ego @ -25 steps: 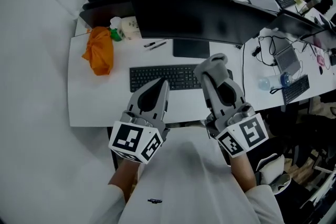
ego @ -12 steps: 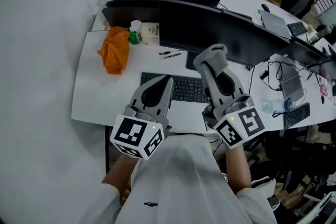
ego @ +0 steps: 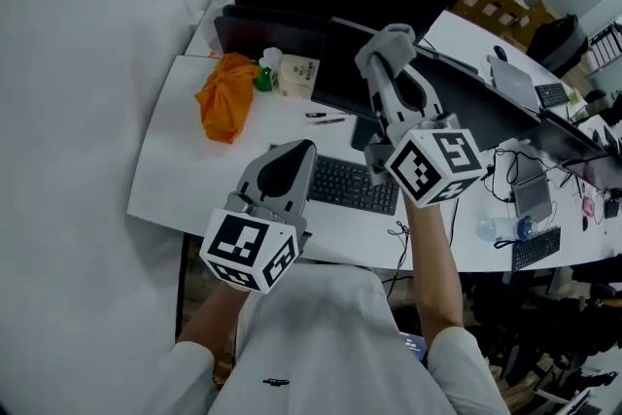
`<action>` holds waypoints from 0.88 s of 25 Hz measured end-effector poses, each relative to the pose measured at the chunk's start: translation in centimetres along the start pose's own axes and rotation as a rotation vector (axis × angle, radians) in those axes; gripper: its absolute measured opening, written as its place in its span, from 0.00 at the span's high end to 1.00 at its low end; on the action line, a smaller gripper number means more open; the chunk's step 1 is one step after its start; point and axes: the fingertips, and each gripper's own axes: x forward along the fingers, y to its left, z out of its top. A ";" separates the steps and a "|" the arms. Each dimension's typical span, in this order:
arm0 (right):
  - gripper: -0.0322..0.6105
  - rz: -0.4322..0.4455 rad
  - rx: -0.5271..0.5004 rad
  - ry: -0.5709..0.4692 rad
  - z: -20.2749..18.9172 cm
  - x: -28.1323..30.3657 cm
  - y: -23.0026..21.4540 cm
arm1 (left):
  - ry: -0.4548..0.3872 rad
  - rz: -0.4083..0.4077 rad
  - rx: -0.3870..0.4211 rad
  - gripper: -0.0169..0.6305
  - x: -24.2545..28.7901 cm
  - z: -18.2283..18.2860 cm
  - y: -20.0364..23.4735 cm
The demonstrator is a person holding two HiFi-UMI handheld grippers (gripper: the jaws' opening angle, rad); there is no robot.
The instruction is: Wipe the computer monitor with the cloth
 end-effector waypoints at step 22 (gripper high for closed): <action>0.91 -0.202 0.029 0.151 -5.5 12.4 -6.9 | 0.029 0.022 -0.027 0.95 1.8 -0.4 3.1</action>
